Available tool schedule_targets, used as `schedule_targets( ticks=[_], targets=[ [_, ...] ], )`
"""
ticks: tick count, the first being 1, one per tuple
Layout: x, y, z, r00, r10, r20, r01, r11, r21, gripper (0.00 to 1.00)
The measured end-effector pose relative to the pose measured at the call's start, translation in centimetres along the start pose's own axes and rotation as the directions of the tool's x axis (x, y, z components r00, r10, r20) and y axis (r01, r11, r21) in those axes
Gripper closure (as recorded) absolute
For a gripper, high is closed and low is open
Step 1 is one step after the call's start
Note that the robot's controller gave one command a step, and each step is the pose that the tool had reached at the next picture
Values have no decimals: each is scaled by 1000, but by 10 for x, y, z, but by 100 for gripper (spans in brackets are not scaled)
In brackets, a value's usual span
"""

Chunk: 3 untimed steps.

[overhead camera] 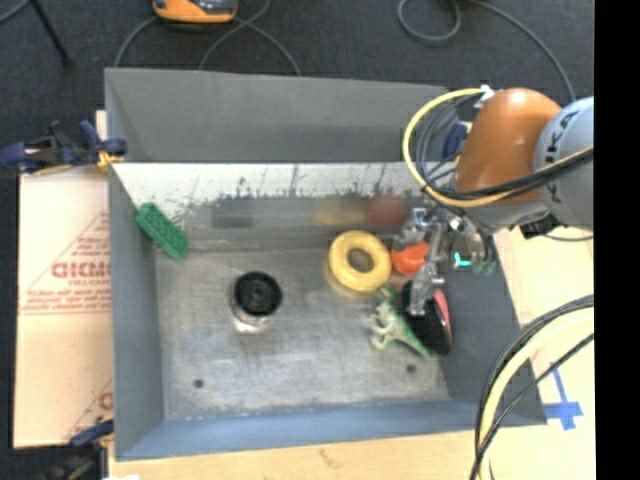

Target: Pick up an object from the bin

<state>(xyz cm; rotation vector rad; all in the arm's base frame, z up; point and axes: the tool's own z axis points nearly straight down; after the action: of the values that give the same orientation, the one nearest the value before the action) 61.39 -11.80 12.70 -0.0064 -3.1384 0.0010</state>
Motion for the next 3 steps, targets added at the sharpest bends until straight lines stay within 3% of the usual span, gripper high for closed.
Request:
schedule_targets(
  ticks=[1, 2, 3],
  targets=[
    [-2, 0, -5, 1000, -3, 8, 3, 1000, 1, 0],
    [31, 1, 30, 974, -226, 13, 226, 974, 4, 0],
    [39, 0, 38, 946, -325, 10, 325, 946, 1, 0]
  ],
)
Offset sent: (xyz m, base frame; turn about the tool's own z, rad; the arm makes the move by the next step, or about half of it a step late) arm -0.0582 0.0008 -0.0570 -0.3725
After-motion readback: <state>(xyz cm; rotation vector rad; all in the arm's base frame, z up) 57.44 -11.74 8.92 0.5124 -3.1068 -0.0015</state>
